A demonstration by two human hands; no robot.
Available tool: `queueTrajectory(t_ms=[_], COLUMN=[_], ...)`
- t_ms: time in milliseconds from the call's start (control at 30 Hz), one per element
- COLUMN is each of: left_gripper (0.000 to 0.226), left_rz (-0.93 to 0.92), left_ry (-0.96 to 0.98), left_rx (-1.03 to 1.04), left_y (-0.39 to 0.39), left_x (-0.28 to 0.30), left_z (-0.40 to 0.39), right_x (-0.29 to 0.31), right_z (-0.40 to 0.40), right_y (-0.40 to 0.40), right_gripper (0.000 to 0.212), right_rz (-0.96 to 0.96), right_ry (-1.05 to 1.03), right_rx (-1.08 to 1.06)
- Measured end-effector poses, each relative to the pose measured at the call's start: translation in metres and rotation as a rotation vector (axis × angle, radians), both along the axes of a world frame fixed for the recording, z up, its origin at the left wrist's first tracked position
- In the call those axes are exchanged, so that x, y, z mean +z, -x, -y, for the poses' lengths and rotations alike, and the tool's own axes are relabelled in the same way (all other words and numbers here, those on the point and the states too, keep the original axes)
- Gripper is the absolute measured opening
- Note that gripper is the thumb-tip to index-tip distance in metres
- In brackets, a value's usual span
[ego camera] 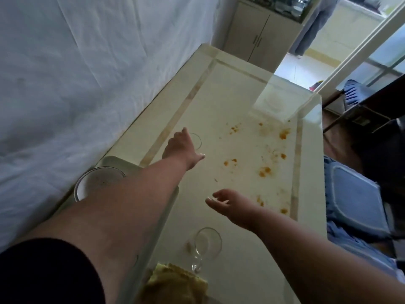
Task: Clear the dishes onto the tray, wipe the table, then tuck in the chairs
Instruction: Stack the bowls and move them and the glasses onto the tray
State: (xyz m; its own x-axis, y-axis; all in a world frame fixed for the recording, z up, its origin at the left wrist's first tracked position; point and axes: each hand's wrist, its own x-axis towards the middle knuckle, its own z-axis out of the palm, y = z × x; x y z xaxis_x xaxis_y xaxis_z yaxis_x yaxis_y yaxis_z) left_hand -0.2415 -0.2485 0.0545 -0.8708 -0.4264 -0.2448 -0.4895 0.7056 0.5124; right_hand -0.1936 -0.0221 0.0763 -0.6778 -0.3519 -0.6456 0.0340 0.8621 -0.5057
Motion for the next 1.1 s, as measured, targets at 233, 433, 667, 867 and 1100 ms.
queueTrajectory(t_ms=[233,433,667,867,1100], left_gripper=[0.092,0.091,0.090,0.093,0.095], left_rz=[-0.056,-0.129,-0.052,0.015,0.028], left_ry=[0.004,-0.001,0.048,0.009,0.016], left_rx=[0.021,0.020,0.070,0.156,0.174], left_y=[0.020,-0.021,-0.110,-0.155,-0.171], left_x=[-0.008,0.029,0.043,0.021,0.003], left_z=[-0.005,0.015,0.033,0.020,0.011], right_x=[-0.007,-0.001,0.009,0.008,0.007], right_z=[-0.032,-0.029,-0.021,-0.023,-0.027], right_y=[-0.011,-0.025,-0.043,-0.061,-0.072], right_gripper=[0.134,0.130,0.134,0.110,0.096], right_rz=[0.033,0.037,-0.100,-0.260,-0.334], right_ry=[-0.021,-0.070,-0.167,-0.175,-0.106], right_rx=[0.116,0.349,0.621,0.710,0.674])
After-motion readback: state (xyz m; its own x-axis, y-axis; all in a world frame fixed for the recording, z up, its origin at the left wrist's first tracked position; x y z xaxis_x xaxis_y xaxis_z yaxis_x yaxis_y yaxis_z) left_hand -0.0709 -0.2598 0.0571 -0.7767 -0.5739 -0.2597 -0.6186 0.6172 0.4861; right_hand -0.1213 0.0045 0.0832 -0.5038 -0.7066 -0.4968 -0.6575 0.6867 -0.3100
